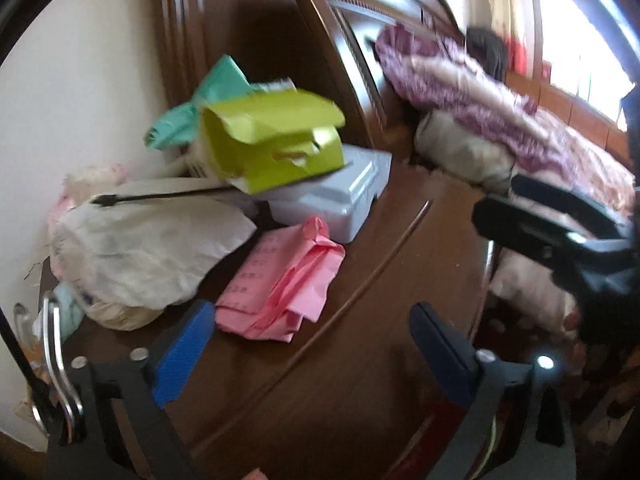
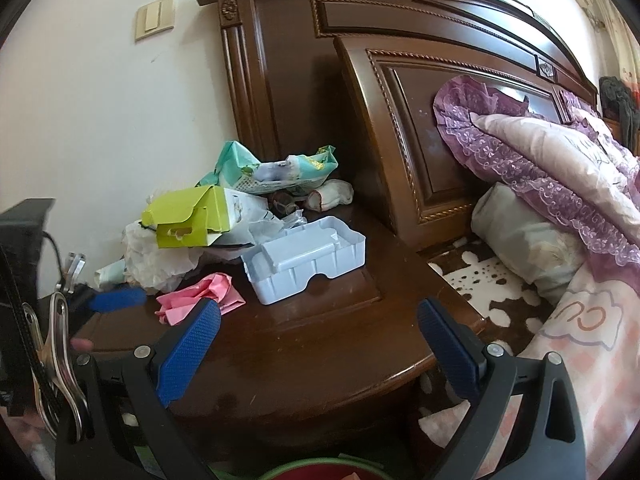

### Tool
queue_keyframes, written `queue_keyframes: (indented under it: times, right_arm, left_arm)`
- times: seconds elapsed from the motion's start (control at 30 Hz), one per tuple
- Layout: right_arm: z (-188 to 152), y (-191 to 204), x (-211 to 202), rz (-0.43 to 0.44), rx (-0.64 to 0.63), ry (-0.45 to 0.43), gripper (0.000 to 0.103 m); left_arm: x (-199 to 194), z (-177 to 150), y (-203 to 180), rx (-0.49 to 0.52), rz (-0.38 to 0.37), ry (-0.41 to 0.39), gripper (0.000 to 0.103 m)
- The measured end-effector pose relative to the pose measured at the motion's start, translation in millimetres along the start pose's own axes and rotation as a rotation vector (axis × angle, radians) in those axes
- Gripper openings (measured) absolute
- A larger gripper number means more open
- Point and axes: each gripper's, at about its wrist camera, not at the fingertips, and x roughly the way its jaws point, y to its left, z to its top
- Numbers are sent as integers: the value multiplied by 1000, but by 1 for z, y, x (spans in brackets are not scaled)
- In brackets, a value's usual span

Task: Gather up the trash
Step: 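Reach the right gripper to the pink paper and close on it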

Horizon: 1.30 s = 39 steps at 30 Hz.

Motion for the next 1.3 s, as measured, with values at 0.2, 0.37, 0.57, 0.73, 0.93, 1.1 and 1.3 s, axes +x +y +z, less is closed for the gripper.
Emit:
queue_keyframes:
  times: [0.2, 0.37, 0.57, 0.73, 0.93, 1.1, 1.3]
  right_arm:
    - [10, -15, 22, 68, 51, 68, 101]
    - [24, -48, 49, 158, 246, 134, 101]
    - [30, -45, 55, 284, 309, 122, 99]
    - [33, -21, 57, 377, 275, 106, 95]
    - [21, -13, 78, 423, 326, 213, 82]
    - [8, -5, 90, 595, 435, 270, 81]
    - [4, 11, 84, 553, 364, 237, 27]
  left_arm:
    - [18, 11, 2, -5, 38, 76, 88]
    - [21, 14, 9, -1, 29, 88, 70]
    - [22, 20, 17, 2, -14, 77, 30]
    - [11, 12, 31, -73, -94, 25, 11]
    - [-17, 0, 41, -104, -147, -50, 5]
    - [-31, -9, 28, -44, -194, -85, 5]
    - [-46, -17, 5, 37, -193, -135, 5]
